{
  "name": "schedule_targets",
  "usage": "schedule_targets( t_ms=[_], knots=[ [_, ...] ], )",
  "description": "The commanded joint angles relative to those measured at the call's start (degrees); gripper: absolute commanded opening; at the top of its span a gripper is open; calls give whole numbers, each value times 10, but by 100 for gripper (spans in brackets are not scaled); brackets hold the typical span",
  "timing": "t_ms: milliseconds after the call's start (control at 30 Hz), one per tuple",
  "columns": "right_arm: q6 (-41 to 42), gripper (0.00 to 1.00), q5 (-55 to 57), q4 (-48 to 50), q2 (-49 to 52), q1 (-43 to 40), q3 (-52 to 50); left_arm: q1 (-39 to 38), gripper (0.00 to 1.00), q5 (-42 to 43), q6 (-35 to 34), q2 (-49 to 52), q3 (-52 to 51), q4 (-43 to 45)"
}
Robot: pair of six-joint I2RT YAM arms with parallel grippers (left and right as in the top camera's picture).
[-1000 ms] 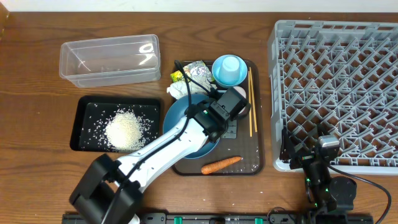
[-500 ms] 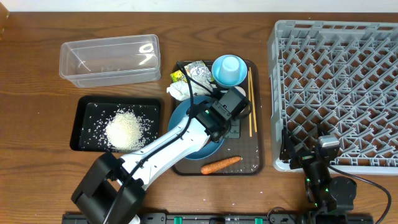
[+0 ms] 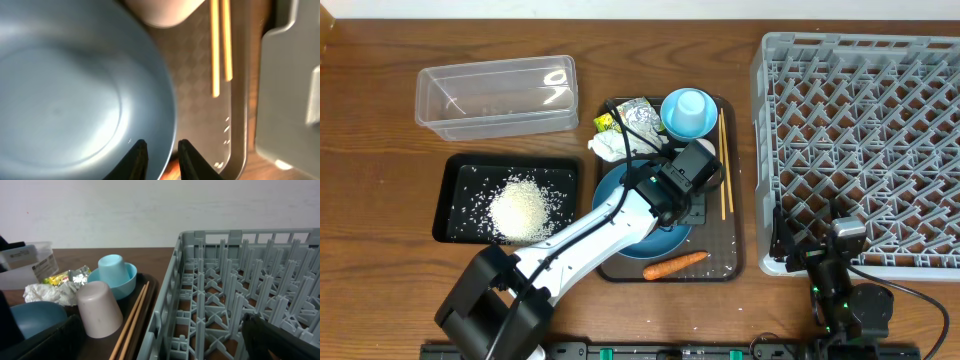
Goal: Sort waste into correct bins and load items into the dishwasher rack
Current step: 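Carry the empty blue bowl back and lower it onto the brown tray, then release the bowl and move the left gripper down toward the carrot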
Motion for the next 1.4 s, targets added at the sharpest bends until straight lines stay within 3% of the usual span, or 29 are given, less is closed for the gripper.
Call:
schedule_targets(
  t_ms=[0, 67, 167, 267, 467, 733, 933, 1067, 1200, 1367],
  knots=[
    [-4, 99, 1, -2, -1, -4, -1, -1, 27, -1, 11, -32, 36, -30],
    [-4, 99, 1, -2, -1, -4, -1, -1, 32, -1, 10, -61, 43, -71],
    [-4, 99, 1, -2, -1, -4, -1, -1, 60, -1, -3, -94, 43, -128],
    [-4, 99, 1, -2, -1, -4, -1, -1, 73, -1, -30, -118, 43, -194],
    [-4, 99, 1, -2, -1, -4, -1, -2, 76, -1, -101, -123, 29, -283],
    [-4, 99, 1, -2, -1, -4, -1, -31, 82, -2, -193, -123, -44, -280],
    [-4, 99, 1, -2, -1, -4, -1, -33, 78, -49, -228, -122, -106, -227],
    [-4, 99, 1, -2, -1, -4, -1, -25, 58, -103, -254, -121, -125, -223],
    [-4, 99, 1, -2, -1, -4, -1, -17, 52, -91, -256, -121, -138, -212],
    [-4, 99, 1, -2, 0, -4, -1, -17, 30, -75, -274, -121, -150, -200]
  ],
)
